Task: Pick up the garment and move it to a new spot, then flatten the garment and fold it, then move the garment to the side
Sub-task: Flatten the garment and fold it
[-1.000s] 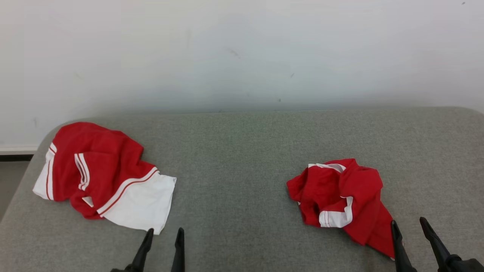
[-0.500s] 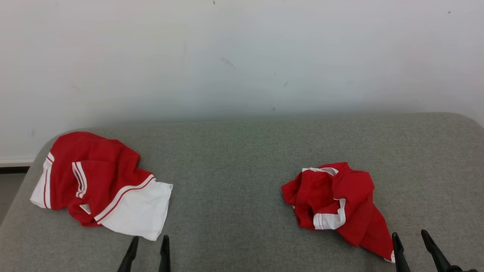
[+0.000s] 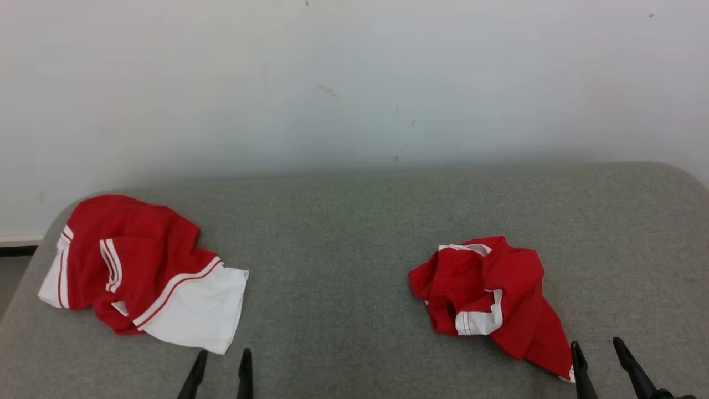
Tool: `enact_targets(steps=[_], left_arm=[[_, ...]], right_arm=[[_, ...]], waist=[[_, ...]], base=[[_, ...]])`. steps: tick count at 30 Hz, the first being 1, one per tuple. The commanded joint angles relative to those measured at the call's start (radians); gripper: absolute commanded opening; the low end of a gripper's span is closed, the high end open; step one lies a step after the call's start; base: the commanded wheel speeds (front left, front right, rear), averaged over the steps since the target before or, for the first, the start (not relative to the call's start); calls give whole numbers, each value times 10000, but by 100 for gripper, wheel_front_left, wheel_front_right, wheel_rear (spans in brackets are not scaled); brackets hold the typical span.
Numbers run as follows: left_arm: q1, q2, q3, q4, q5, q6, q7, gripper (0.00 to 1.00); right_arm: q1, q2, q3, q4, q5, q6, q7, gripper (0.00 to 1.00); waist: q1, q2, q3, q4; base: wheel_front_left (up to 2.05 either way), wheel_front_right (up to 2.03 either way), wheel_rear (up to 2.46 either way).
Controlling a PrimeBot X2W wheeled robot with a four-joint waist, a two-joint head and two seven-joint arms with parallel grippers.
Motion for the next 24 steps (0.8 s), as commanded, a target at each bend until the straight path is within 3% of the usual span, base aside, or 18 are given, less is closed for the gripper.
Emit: enact_targets(steps=[1,14,19,24], left_arm=[[43,24,-1,29,-98,-39,-6,100],[-304,23,-31,-62,-164,-69,-6,100],[-980,24,-367,5,458,-331,-6,100],[-2081,26,-770,482,315,-620,-6,100]], right_arm=[[-29,-35,20,13,69,1,5,100],[-233,-68,143,-49,82,1,5,100],[-454,-97,289,-66,90,1,3,100],[-635,-65,406,-76,88,1,5,100]], waist=[[1,0,14,-7],[1,0,210,-283],[1,0,408,-630],[1,0,612,-1164]], base=[[0,0,0],[0,0,0],[0,0,0],[0,0,0]])
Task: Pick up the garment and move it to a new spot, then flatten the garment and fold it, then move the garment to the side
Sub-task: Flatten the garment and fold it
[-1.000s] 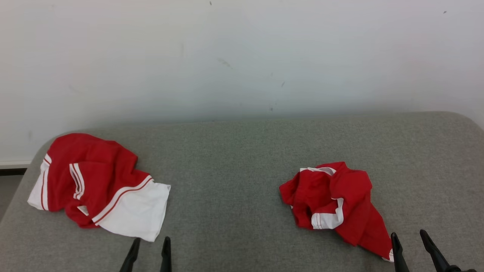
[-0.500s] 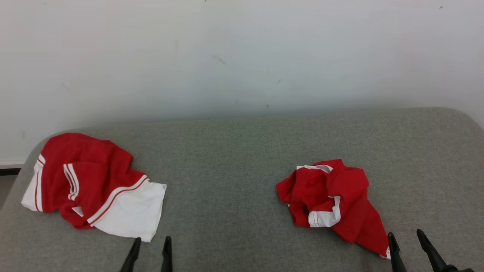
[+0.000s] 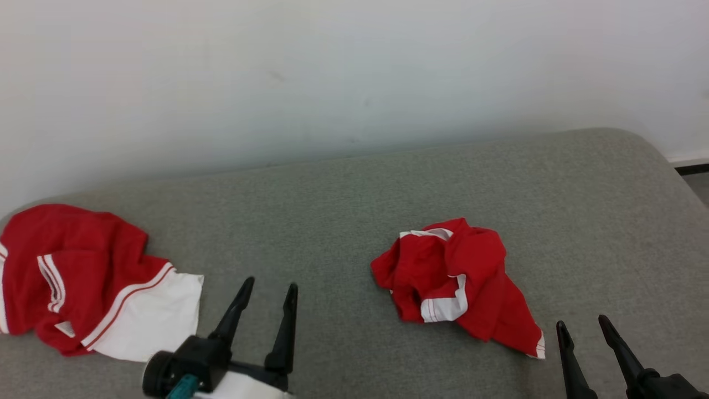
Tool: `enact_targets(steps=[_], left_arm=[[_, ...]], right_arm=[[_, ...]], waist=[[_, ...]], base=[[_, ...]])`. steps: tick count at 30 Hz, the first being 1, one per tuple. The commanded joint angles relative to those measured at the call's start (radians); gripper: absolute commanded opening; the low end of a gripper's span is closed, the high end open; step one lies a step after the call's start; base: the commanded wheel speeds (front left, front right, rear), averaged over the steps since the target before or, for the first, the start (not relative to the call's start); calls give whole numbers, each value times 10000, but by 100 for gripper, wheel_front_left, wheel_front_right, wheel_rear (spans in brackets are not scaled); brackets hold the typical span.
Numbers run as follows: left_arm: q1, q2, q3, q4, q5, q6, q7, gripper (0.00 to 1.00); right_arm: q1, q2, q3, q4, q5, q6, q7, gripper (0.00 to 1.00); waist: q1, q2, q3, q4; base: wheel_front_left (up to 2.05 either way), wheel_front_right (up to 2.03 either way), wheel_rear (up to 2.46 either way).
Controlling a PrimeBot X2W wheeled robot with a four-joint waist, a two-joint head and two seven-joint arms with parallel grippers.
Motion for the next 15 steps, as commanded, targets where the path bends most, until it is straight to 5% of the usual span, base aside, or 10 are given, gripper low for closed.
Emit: enact_targets(steps=[1,15], left_arm=[[-350,30,-87,211,-102,-74,-4,100],[-3690,39,-1588,3724,-1853,-384,664,100]], right_arm=[[-156,-44,14,-16,13,1,5,100],[-612,253,163,-50,105,1,5,100]], waist=[[0,0,157,-337],[0,0,907,-2289]], base=[[0,0,0],[0,0,0]])
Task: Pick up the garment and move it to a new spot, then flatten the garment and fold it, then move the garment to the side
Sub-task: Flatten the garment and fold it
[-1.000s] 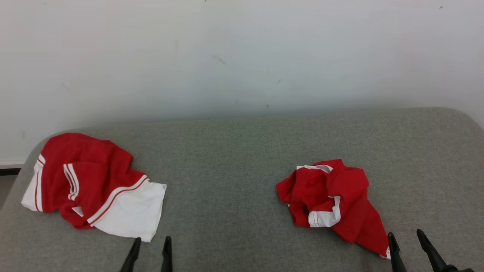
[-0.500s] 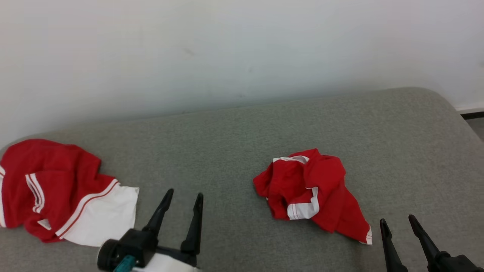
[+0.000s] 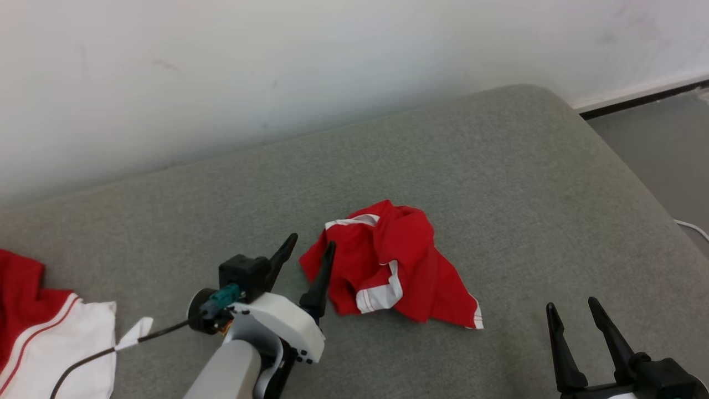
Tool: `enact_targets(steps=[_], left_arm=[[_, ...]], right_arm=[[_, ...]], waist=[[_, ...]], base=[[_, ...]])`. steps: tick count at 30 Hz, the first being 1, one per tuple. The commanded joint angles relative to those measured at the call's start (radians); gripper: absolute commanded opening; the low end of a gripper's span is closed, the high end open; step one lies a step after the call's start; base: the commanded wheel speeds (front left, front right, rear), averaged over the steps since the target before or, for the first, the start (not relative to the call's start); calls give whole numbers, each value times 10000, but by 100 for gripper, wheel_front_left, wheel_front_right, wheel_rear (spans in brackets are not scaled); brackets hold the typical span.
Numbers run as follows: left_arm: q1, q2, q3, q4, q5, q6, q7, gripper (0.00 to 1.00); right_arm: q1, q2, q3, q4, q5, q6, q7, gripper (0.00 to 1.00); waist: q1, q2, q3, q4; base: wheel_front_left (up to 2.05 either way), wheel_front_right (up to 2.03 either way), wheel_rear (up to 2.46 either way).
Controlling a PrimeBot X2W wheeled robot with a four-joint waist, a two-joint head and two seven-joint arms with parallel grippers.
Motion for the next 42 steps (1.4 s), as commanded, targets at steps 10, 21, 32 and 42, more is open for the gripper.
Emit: enact_targets(steps=[10,21,32,42], left_arm=[[-954,50,-3,1885,-1022,-141,1256,100],[-1087,45,-774,2104,-1737,-351,1112,100],[-1711,50,-1574,1281,-2916,-427,762,0],[-3099,464,-1121,224,-3076,-43,1316,0]], right_arm=[[-112,166,-191,-92,37,1,5,100],[-366,242,-40,-53,-1,1,5,100],[-153,224,-96,36,-82,1,5,100],[-76,137,128,147,-115,1,5,100]], waist=[[-1,-1,673,-875],[-1,-1,800,-893],[-1,-1,626,-646],[-1,-1,182,-214]], base=[[0,0,0],[0,0,0],[0,0,0],[0,0,0]])
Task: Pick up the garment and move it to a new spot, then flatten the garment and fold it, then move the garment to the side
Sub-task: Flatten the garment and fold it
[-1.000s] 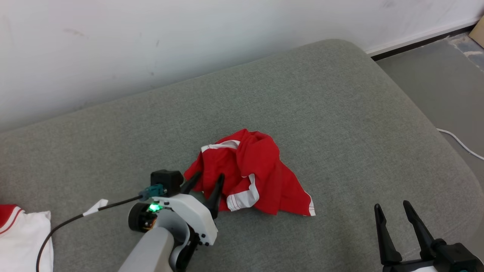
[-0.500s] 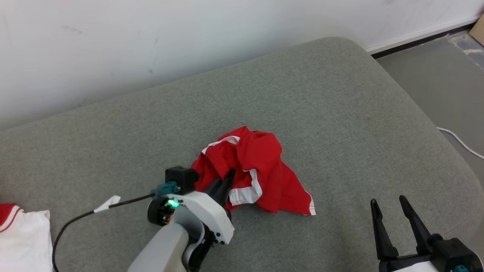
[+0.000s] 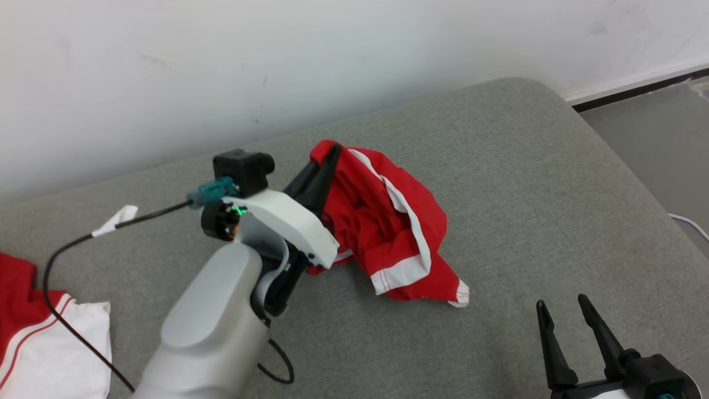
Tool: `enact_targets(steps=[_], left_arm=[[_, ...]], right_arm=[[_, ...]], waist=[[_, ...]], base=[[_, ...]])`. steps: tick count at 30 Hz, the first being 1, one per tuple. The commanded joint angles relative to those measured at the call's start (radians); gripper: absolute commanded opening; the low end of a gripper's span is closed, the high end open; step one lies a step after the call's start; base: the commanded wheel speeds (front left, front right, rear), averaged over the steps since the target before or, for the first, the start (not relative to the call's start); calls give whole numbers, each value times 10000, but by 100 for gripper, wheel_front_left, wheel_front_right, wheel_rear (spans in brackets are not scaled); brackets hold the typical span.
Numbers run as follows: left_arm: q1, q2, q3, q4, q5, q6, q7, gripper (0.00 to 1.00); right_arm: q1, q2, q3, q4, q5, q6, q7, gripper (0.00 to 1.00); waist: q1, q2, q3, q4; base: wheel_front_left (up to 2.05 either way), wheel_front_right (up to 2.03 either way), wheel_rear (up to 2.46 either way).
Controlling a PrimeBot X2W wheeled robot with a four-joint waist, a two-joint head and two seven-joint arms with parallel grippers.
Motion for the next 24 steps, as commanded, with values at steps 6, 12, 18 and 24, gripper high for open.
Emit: enact_targets(steps=[6,12,18,24], left_arm=[[-1107,324,374,-278,159,517,-32,0],[-1615,465,382,-182,438,587,-342,0],[-855,178,-365,-59,370,200,-288,0],[523,-239,-1555,199,-26,-35,-429,0]], right_arm=[[144,-81,127,100,-83,1,5,100],[194,-89,175,112,-35,1,5,100],[315,-134,-11,101,19,1,5,100],[225,-139,12,135,-12,1,5,100]], waist=[[0,-1,-262,62],[0,-1,-316,-24],[0,-1,-356,11],[0,-1,-318,139]], base=[[0,0,0],[0,0,0],[0,0,0],[0,0,0]])
